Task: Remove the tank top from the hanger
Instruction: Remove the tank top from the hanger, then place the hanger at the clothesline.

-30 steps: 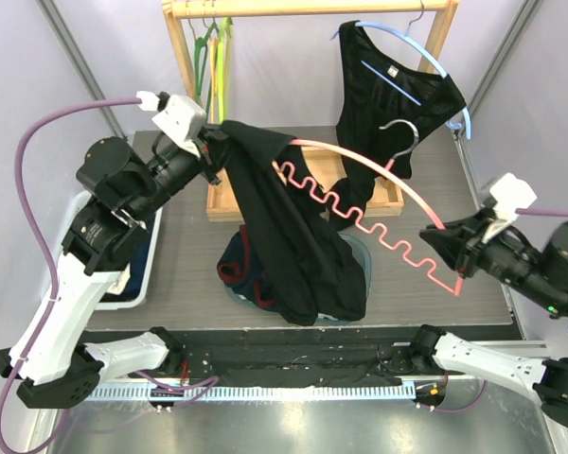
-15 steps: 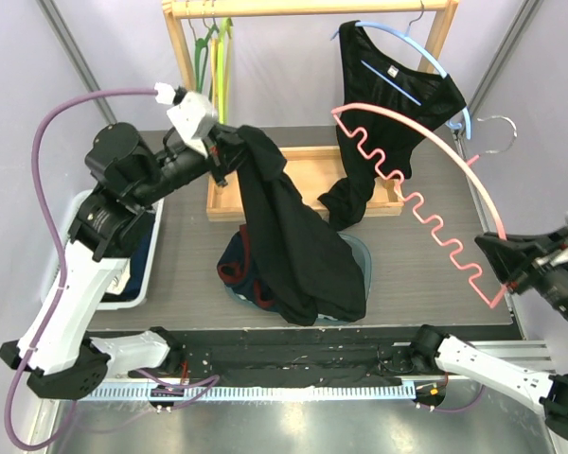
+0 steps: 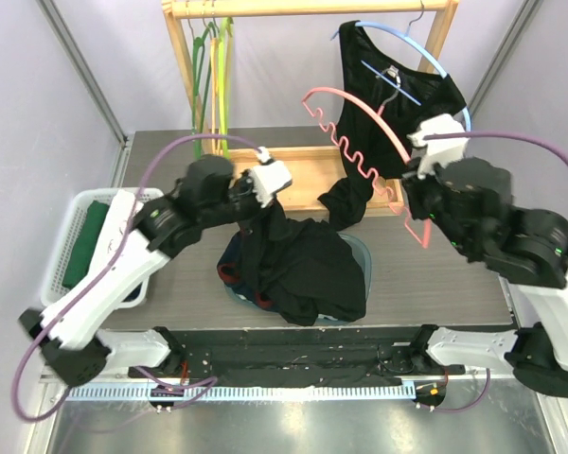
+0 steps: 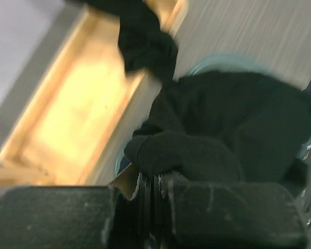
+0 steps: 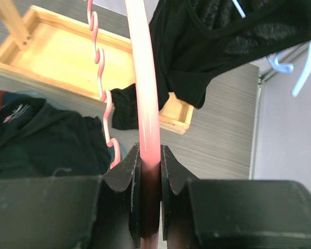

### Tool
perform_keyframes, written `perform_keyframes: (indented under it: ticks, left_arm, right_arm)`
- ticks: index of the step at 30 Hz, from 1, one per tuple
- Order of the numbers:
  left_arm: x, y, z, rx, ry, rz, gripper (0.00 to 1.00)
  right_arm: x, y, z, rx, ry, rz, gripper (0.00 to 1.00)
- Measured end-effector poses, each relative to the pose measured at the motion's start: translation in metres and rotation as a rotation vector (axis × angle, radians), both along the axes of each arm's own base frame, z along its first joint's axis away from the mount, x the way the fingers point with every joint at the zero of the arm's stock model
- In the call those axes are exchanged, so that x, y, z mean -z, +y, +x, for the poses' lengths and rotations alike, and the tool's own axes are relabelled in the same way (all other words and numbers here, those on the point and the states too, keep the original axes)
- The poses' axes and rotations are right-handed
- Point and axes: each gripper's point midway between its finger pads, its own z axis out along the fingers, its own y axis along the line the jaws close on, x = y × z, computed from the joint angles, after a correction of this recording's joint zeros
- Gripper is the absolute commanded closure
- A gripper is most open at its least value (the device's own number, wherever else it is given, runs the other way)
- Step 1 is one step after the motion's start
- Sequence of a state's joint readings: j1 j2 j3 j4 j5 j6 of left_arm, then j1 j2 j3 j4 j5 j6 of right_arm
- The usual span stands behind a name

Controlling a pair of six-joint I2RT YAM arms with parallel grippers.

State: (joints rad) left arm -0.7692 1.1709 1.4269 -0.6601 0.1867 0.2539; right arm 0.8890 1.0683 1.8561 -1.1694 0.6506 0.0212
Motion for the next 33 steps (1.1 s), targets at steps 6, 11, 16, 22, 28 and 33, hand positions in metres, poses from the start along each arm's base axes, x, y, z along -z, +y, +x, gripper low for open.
perform_keyframes:
  ticks: [6,11,16,22,28,33]
  left_arm:
    - [0.050,-0.010,0.032,-0.080,0.119,0.236,0.95]
    - [0.102,0.005,0.014,-0.084,0.175,0.338,0.69]
    - [0.153,0.022,-0.012,-0.062,0.257,0.438,0.37]
    - [0.164,0.027,-0.028,-0.048,0.296,0.446,0.00]
    - [0.167,0.026,-0.050,0.022,0.365,0.447,0.00]
    - [0.141,0.026,-0.055,0.033,0.374,0.436,0.00]
  right_arm:
    - [-0.003,0.015,0.024,0.043,-0.018,-0.050,0.99]
    - [-0.019,0.017,0.030,0.064,-0.062,-0.025,0.99]
    - [-0.036,0.029,0.044,0.082,-0.090,-0.020,0.99]
    - [-0.035,0.059,0.072,0.099,-0.074,-0.060,0.99]
    - [-0.034,0.088,0.093,0.148,-0.094,-0.151,0.99]
    - [-0.036,0.114,0.100,0.158,-0.142,-0.257,0.99]
